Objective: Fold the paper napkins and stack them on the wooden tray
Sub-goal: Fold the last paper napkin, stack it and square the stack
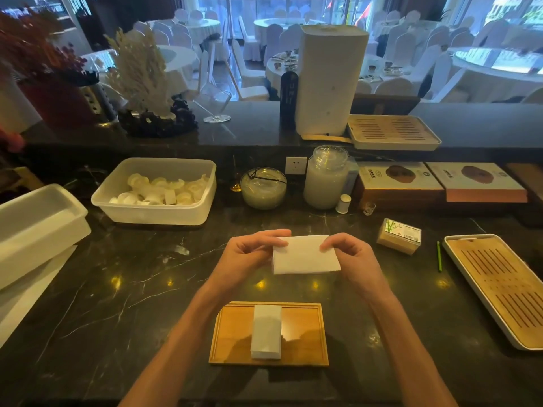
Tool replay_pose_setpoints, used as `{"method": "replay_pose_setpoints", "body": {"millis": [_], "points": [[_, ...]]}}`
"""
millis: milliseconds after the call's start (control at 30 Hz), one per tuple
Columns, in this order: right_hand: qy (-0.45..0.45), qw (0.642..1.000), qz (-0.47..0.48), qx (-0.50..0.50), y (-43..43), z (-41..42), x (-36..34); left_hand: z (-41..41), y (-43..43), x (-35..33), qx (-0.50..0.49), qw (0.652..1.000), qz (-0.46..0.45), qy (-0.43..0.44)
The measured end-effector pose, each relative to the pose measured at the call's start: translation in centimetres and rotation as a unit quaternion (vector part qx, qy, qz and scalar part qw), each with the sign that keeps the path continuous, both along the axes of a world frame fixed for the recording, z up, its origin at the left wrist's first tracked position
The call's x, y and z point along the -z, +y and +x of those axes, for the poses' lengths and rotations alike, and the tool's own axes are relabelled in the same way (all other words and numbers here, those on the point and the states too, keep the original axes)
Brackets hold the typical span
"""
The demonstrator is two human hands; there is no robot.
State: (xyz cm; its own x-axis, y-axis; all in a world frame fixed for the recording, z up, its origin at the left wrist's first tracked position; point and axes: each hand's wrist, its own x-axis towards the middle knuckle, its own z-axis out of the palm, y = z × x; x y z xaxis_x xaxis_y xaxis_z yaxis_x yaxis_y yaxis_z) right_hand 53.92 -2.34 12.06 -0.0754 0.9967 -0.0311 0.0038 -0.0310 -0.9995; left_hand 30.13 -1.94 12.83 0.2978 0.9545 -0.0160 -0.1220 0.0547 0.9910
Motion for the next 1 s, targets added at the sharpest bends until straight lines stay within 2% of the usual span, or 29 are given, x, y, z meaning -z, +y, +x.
{"method": "replay_pose_setpoints", "body": {"millis": [233, 433, 500, 600, 700, 867, 1000], "points": [[-0.031, 0.998, 0.055, 0.003, 0.7, -0.2, 0.3, 0.8, -0.4, -0.3, -0.006, 0.991, -0.124, -0.054], [-0.083, 0.994, 0.068, -0.009, 1.1, -0.2, 0.7, 0.4, -0.3, -0.2, 0.001, 0.997, -0.075, 0.021], [-0.049, 0.997, 0.047, -0.022, 1.2, -0.4, 0.8, 0.6, -0.2, 0.1, -0.033, 0.996, -0.075, 0.021], [0.085, 0.992, -0.07, -0.054, 1.1, -1.0, 1.1, 1.1, -0.3, 0.8, -0.1, 0.991, -0.083, 0.012], [0.045, 0.994, -0.074, -0.062, 0.9, -1.6, 1.8, 1.3, -0.9, 1.3, -0.104, 0.991, -0.083, 0.026], [0.036, 0.997, -0.065, -0.034, 0.7, -2.0, 2.5, 1.1, -1.8, 1.9, -0.028, 0.991, -0.117, 0.059], [0.02, 0.996, -0.083, -0.031, 0.3, -2.4, 3.0, 0.7, -1.8, 2.8, -0.045, 0.988, -0.122, 0.089]]}}
